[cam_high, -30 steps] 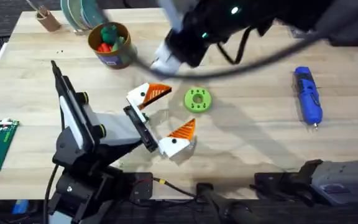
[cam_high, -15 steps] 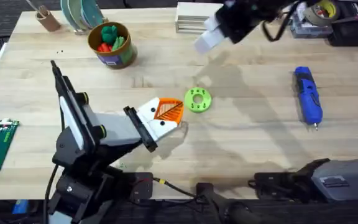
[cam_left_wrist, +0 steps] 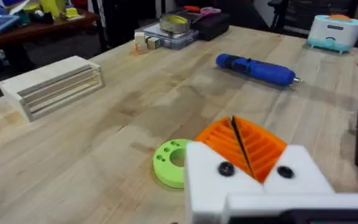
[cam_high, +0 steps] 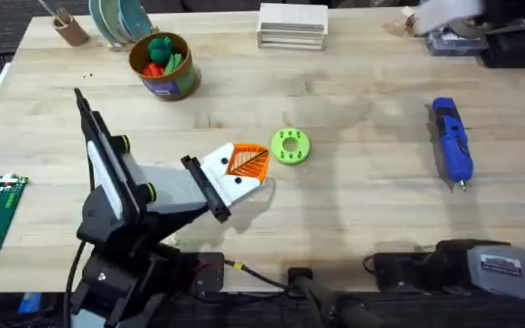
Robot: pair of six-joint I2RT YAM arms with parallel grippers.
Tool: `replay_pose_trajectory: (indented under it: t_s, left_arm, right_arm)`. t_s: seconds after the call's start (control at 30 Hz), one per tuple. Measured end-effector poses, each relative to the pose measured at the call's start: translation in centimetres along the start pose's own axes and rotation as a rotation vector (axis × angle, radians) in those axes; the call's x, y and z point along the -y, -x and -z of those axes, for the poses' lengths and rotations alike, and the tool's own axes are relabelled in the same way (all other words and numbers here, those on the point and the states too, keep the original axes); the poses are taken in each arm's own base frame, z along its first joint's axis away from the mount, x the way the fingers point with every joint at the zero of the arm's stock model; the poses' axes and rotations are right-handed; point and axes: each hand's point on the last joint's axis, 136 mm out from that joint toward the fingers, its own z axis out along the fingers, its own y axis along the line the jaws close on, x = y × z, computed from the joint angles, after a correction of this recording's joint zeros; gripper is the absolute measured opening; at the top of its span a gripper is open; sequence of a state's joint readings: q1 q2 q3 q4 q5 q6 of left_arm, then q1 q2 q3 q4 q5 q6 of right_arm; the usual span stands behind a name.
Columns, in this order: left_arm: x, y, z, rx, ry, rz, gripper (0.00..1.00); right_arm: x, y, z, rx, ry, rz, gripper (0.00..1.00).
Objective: Pick up the gripper from the table and insert it into the empty holder that is missing its gripper. Then pick up a screw, insert it into the mounting hole, and use the screwdriver to tighten it. Finally, clean up the table by picking up the vegetable and placing it into the bucket.
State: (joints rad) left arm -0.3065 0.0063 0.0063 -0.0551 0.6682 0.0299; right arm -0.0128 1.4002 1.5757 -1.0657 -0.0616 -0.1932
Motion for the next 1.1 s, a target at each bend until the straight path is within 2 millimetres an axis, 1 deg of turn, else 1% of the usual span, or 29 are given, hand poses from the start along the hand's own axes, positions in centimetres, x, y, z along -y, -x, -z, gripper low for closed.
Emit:
replay_pose_trajectory:
  t_s: [0.03, 0.07, 0.17, 0.23, 0.3, 0.4, 0.47, 0.57, 0.7, 0.8, 0.97, 1.03, 1.1]
  left_arm:
    - [0.0, 0.0, 0.0, 0.000, 0.000, 0.000, 0.007]
    - [0.0, 0.0, 0.0, 0.000, 0.000, 0.000, 0.007]
    - [0.0, 0.0, 0.0, 0.000, 0.000, 0.000, 0.007]
    - [0.0, 0.0, 0.0, 0.000, 0.000, 0.000, 0.007]
    - [0.0, 0.0, 0.0, 0.000, 0.000, 0.000, 0.007]
    - [0.0, 0.0, 0.0, 0.000, 0.000, 0.000, 0.007]
    - [0.0, 0.0, 0.0, 0.000, 0.000, 0.000, 0.007]
    - [0.0, 0.0, 0.0, 0.000, 0.000, 0.000, 0.007]
    - [0.0, 0.0, 0.0, 0.000, 0.000, 0.000, 0.007]
    - [0.0, 0.0, 0.0, 0.000, 0.000, 0.000, 0.007]
    - [0.0, 0.0, 0.0, 0.000, 0.000, 0.000, 0.007]
    - [0.0, 0.0, 0.0, 0.000, 0.000, 0.000, 0.007]
    - [0.0, 0.0, 0.0, 0.000, 0.000, 0.000, 0.007]
  right_arm:
    - [1.2, -0.5, 0.2, -0.012, -0.019, -0.031, 0.937]
    - [2.7, -1.3, 0.4, -0.031, -0.042, -0.075, 0.938]
    - [6.3, -3.6, 0.9, -0.085, -0.093, -0.192, 0.938]
    - [8.1, -4.8, 1.3, -0.100, -0.106, -0.252, 0.938]
    - [9.4, -5.4, 1.4, -0.094, -0.104, -0.285, 0.939]
    - [10.8, -6.8, 0.7, -0.098, -0.101, -0.329, 0.939]
    - [11.6, -7.8, -0.3, -0.105, -0.102, -0.350, 0.940]
    - [12.8, -8.8, -2.1, -0.091, -0.111, -0.361, 0.940]
    - [13.7, -9.2, -4.2, -0.078, -0.117, -0.358, 0.940]
    - [14.2, -9.0, -5.0, -0.070, -0.120, -0.347, 0.940]
    - [14.4, -9.1, -5.8, -0.087, -0.108, -0.259, 0.941]
    - [14.2, -9.8, -6.5, -0.123, -0.085, -0.231, 0.941]
    - [13.7, -11.1, -7.6, -0.189, -0.044, -0.212, 0.939]
